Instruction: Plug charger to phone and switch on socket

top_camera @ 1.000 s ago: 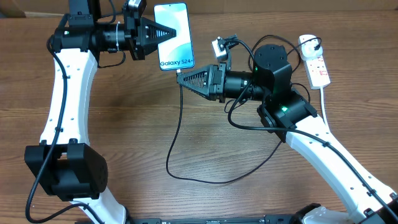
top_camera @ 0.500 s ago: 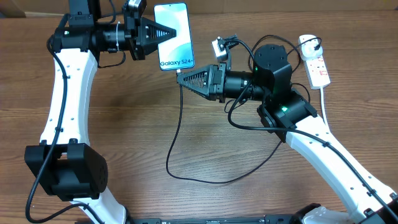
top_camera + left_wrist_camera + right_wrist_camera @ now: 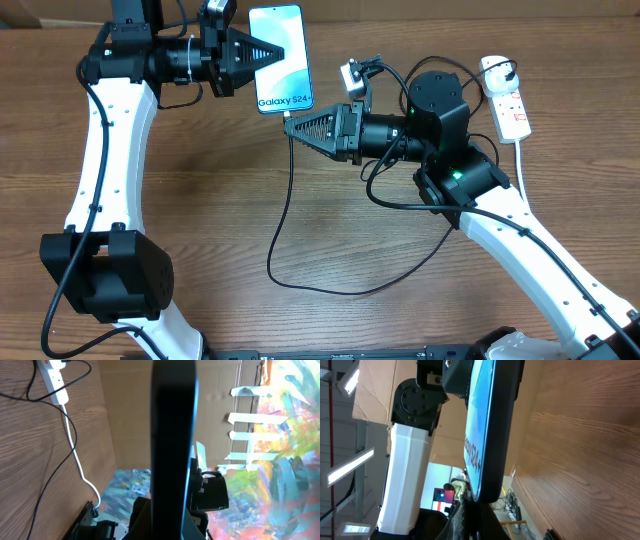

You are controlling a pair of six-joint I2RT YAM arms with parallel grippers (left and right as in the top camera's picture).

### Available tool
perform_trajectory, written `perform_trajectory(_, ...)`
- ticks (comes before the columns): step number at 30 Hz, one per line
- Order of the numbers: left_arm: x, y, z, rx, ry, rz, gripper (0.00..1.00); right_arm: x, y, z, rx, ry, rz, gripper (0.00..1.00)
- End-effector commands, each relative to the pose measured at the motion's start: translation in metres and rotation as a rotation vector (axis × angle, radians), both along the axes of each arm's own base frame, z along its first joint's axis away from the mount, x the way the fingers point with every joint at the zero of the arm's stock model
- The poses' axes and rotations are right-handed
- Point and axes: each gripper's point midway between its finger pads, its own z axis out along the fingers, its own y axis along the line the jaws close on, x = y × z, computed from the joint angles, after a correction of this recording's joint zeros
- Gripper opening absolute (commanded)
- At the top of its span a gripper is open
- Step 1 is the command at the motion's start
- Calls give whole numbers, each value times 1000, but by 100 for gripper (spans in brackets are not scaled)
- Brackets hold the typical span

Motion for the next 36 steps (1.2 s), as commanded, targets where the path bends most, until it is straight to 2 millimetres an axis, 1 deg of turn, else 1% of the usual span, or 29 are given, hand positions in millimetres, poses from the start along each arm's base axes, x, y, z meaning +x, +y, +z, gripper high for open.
perform_trajectory(1, -8, -4, 10, -45, -18, -50, 4, 2, 2, 7, 11, -11, -7, 4)
perform_trajectory(6, -8, -4, 10, -45, -18, -50, 4, 3, 3, 13, 27, -24, -7, 4)
perform_trajectory(11, -8, -4, 10, -45, -29, -50, 4, 3, 2, 12, 28, -18, -9, 4)
perform_trajectory(22, -8, -4, 10, -46, 1, -50, 4, 5, 5, -8, -10, 53, 5, 4)
perform_trajectory(25, -8, -4, 10, -45, 2, -49, 4, 5, 6, -11, -12, 64, 13, 4)
perform_trajectory(29, -8, -4, 10, -45, 1, -49, 4, 4, 7, -7, 1, 54, 25, 4)
perform_trajectory(32, -6, -3, 8, -36, 1, -39, 4, -2, 8, 3, 30, 24, 64, 4)
perform_trajectory(36, 0, 1, 4, -8, -2, -4, 4, -4, 9, 3, 35, 42, 71, 4)
